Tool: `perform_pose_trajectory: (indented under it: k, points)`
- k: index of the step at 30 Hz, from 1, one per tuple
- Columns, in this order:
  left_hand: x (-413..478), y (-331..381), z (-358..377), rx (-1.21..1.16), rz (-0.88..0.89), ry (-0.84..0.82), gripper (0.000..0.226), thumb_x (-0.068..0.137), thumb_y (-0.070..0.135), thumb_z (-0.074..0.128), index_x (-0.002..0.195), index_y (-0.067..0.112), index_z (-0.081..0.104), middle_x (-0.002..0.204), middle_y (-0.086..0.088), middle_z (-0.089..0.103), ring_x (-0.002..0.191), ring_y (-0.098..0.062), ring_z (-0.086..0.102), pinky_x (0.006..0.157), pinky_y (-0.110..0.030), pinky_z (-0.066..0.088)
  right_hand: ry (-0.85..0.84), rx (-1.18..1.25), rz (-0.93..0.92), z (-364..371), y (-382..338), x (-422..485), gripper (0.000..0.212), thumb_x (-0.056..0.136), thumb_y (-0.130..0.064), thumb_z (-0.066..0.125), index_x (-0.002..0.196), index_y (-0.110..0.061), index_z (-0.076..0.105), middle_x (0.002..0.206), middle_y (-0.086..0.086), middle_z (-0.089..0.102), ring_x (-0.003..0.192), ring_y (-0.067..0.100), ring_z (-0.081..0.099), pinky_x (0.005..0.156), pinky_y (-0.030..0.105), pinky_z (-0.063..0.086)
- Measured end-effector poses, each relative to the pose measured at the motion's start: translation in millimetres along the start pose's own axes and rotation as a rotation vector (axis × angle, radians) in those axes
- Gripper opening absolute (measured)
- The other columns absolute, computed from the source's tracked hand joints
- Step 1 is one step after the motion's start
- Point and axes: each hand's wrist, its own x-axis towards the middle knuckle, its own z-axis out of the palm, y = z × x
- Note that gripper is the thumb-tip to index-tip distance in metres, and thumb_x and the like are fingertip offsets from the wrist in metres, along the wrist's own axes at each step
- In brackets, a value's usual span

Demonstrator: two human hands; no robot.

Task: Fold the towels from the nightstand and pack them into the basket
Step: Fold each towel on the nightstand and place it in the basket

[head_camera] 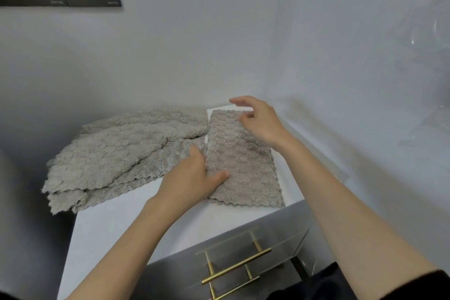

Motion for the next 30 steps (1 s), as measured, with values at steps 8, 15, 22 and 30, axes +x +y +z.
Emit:
perform_pose_trajectory:
  k: [8, 15, 22, 30]
  points:
    - [-17, -5, -12, 0.157, 0.341, 0.000, 0.031, 0.087, 0.054, 0.055, 0.107, 0.031, 0.048, 0.099, 0.010, 0.045, 0.092, -0.011, 0.044, 0.070, -0.028, 0.039, -0.333, -0.292, 0.014, -28, -17, -59, 0.018, 0.083, -0.013, 0.065, 0.080, -0.031, 0.062, 0.085, -0.010, 0.065, 0.073, 0.004, 0.059, 0.062, 0.013, 0.041]
    - [-26, -19, -15, 0.194, 0.474, -0.093, 0.046, 0.077, 0.059, 0.065, 0.116, 0.037, 0.055, 0.125, 0.019, 0.040, 0.116, -0.006, 0.032, 0.088, -0.022, 0.033, -0.552, -0.525, 0.015, -38, -25, -108, 0.021, 0.071, -0.037, 0.074, 0.089, -0.034, 0.063, 0.092, -0.016, 0.058, 0.088, 0.003, 0.055, 0.081, 0.030, 0.049]
    - [-28, -24, -12, 0.259, 0.531, 0.022, 0.036, 0.085, 0.042, 0.058, 0.120, 0.036, 0.060, 0.120, 0.019, 0.054, 0.115, -0.004, 0.046, 0.094, -0.026, 0.039, -0.417, -0.804, -0.215, -26, -15, -127, 0.032, 0.077, -0.023, 0.056, 0.107, -0.032, 0.052, 0.104, -0.014, 0.051, 0.099, 0.012, 0.049, 0.069, 0.028, 0.038]
    - [-30, -22, -6, 0.346, 0.514, 0.101, 0.047, 0.083, 0.063, 0.050, 0.119, 0.033, 0.051, 0.111, 0.016, 0.056, 0.106, -0.009, 0.048, 0.079, -0.022, 0.029, -0.217, -0.649, -0.108, -27, -8, -117, 0.024, 0.079, -0.021, 0.056, 0.102, -0.027, 0.064, 0.085, -0.003, 0.065, 0.078, 0.020, 0.056, 0.065, 0.027, 0.034]
